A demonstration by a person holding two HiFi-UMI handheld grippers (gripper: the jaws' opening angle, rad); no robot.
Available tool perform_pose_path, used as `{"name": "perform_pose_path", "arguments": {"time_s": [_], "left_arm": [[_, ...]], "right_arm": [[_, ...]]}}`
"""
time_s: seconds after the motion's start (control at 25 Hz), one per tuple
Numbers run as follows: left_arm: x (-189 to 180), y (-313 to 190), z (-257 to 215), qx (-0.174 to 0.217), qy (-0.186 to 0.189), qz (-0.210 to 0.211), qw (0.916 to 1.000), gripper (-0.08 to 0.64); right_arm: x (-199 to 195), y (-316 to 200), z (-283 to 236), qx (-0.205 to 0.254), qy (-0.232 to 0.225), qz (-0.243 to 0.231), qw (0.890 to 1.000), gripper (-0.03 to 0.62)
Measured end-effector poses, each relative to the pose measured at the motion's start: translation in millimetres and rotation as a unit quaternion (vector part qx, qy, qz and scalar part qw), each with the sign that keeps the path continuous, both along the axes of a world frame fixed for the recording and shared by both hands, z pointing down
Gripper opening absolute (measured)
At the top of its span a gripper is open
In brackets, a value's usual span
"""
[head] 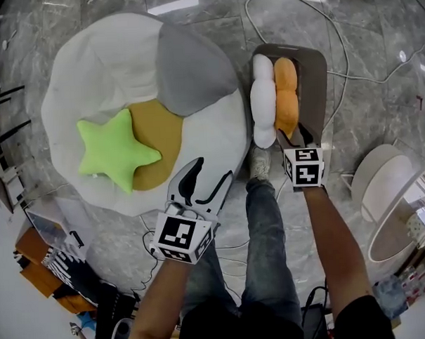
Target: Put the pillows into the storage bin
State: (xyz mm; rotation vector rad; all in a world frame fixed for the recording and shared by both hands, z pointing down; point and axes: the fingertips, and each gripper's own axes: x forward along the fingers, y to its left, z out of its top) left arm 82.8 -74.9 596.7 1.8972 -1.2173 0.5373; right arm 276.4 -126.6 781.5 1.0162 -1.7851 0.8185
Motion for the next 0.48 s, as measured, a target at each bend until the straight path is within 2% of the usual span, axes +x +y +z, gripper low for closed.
{"name": "perform_pose_path", "arguments": {"time_s": [0.16,0.48], "left_arm": [[0,3,-6,0.010,0.000,0.002,0.9999,0.282],[-22,14,-35,0.036,0.006,-0.030,0.9989,0.282]], "right_arm": [[2,1,-16,0.018,-0.004,0.012,1.000,0.273],[-11,4,-77,0.081,-0.017,0.025,0.996,0.273]]}}
